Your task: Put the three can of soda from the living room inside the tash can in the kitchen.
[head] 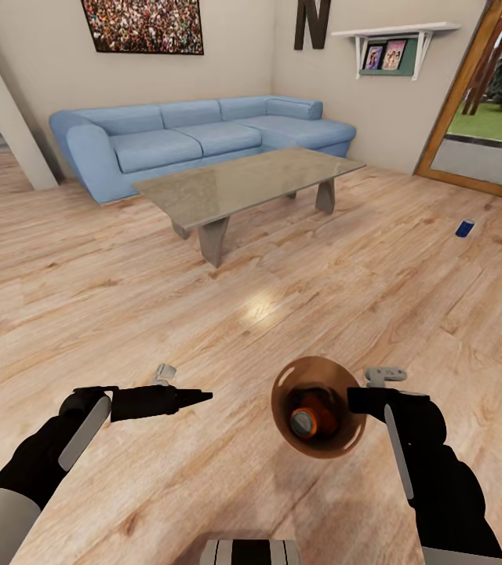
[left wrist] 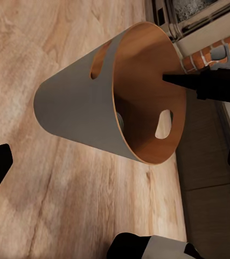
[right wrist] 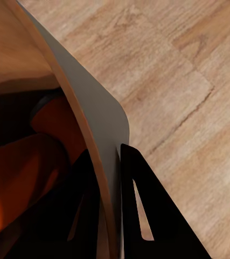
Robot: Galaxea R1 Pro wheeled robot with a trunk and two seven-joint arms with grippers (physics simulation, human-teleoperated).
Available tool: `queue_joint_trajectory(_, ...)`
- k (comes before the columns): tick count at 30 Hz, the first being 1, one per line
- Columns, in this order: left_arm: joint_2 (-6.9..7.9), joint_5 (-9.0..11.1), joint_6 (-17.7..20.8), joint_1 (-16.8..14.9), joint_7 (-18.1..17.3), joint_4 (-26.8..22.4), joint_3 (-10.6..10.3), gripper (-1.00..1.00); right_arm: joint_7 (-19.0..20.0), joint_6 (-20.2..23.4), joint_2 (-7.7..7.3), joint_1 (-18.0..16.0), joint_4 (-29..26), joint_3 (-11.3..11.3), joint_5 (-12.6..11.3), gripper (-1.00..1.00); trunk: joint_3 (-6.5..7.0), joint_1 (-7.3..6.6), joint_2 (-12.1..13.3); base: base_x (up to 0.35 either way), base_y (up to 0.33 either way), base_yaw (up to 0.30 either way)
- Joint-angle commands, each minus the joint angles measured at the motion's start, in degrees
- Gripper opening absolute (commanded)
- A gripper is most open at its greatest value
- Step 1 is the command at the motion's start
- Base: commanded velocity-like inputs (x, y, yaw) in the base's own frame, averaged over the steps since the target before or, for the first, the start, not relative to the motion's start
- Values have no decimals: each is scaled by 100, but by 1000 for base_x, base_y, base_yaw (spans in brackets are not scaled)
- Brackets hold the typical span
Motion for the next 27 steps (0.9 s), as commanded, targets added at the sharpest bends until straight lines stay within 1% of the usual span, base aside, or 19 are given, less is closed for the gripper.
queue_joint_trajectory(1, -1, 0, 0, 0, 0, 1, 1, 100, 24, 3, 1, -2, -2, -1, -69, -100, 4, -1, 0, 0, 0, 0)
queue_joint_trajectory(27, 1, 9, -8, 0, 0, 1, 3, 100, 24, 3, -15, -2, -2, -8, -69, -100, 236, -1, 0, 0, 0, 0)
